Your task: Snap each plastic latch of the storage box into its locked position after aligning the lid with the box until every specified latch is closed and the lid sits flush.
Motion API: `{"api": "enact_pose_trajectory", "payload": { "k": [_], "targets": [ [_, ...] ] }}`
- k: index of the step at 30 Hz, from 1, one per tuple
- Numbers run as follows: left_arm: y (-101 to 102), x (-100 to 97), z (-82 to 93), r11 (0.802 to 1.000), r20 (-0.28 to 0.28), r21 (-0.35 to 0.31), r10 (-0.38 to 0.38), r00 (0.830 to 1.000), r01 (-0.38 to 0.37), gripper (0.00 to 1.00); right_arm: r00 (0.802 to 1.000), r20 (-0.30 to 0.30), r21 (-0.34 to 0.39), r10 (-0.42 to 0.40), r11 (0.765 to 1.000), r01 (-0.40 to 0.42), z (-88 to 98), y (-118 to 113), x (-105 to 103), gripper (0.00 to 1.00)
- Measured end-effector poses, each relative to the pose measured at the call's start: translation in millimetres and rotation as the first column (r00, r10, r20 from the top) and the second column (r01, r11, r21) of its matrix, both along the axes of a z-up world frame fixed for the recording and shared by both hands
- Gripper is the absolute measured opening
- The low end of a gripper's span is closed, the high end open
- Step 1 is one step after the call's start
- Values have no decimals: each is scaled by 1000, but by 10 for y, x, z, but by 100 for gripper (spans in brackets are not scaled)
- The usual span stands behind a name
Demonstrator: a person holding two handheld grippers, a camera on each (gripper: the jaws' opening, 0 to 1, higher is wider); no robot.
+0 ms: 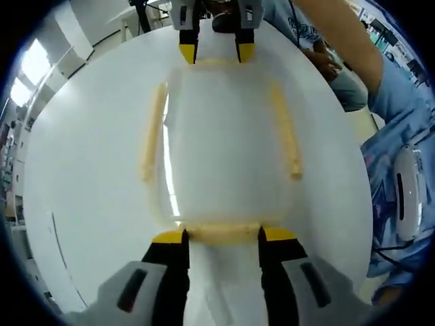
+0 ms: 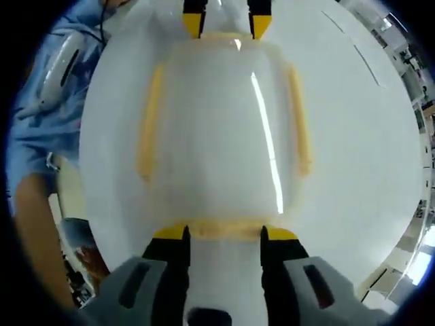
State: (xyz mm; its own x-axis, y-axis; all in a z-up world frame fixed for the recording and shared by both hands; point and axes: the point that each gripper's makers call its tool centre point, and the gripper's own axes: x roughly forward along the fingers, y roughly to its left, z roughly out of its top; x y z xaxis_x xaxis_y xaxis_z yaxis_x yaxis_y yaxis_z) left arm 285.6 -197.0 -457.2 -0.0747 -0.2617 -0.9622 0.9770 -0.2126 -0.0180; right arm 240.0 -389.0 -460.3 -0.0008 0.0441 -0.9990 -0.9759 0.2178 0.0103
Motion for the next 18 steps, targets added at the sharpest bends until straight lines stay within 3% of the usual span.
{"api": "enact_pose_trajectory", "payload": {
  "k": [11,18],
  "targets": [
    [38,-15,57,1000,18,18,-20,1000,20,39,1000,0,-16,-11,1000,11,6,45,-26,41],
    [72,-20,103,999,33,26,-26,999,25,39,999,11,49,-32,998,31,26,82,-55,40]
  ]
}}
